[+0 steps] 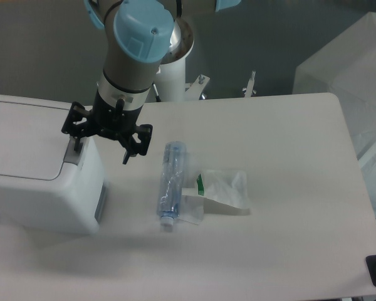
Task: Open the trash can
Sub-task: 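Push the lid edge so the trash can lid flips open, then lift the gripper away from the opened trash can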
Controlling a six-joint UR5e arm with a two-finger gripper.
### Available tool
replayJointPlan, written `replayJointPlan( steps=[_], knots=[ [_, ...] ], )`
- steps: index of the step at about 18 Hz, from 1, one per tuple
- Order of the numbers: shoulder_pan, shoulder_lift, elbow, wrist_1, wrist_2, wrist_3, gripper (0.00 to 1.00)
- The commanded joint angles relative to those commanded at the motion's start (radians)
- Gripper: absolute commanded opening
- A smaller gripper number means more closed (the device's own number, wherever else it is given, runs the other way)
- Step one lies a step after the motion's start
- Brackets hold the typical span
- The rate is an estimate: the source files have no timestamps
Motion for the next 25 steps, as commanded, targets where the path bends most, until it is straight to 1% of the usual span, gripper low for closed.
replayJointPlan(
  steps=[11, 17, 19, 22, 25],
  knots=[
    [0.0, 0.0, 0.005, 0.0, 0.0, 0.002, 1.0],
    [0.011, 0.005, 0.028, 0.017, 0.014, 0.023, 1.0],
    [0.035, 0.006, 0.028, 0.038, 0.04, 0.049, 1.0],
    [0.089, 0.008, 0.012, 0.046, 0.139, 0.147, 1.0],
    [0.184, 0.005, -0.032, 0.046, 0.212, 0.291, 1.0]
  ],
)
